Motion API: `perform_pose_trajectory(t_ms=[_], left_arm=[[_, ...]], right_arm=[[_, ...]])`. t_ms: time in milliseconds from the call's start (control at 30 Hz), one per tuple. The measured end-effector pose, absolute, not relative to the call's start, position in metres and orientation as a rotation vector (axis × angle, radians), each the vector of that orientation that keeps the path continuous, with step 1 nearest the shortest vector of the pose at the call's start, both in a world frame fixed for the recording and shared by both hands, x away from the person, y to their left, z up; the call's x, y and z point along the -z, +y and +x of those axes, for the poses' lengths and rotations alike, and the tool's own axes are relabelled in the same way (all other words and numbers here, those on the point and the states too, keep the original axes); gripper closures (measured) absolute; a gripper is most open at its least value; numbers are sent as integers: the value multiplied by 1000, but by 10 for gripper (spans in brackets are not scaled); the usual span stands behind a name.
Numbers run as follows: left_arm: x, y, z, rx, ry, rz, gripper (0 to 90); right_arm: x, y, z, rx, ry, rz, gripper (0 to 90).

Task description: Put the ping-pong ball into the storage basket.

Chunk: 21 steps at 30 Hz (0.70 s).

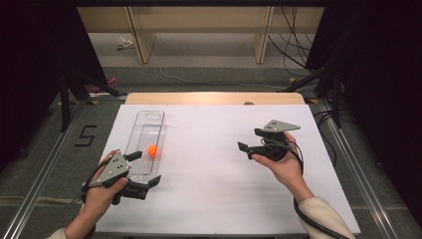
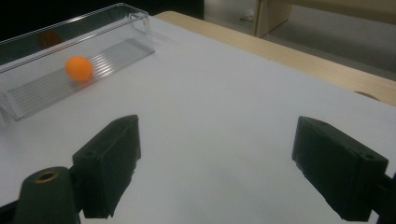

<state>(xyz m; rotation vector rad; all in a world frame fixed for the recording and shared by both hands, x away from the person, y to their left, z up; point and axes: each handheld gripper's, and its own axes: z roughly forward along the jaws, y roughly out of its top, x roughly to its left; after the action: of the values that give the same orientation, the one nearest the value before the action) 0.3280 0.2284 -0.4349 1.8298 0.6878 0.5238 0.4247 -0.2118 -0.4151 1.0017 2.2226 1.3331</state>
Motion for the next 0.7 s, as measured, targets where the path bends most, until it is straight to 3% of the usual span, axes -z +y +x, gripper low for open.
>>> perform_pose_trajectory(t_ms=[700], left_arm=[[435, 229, 328, -524, 690, 1831, 0]], right_arm=[[418, -233, 413, -1325, 2200, 1042, 163]])
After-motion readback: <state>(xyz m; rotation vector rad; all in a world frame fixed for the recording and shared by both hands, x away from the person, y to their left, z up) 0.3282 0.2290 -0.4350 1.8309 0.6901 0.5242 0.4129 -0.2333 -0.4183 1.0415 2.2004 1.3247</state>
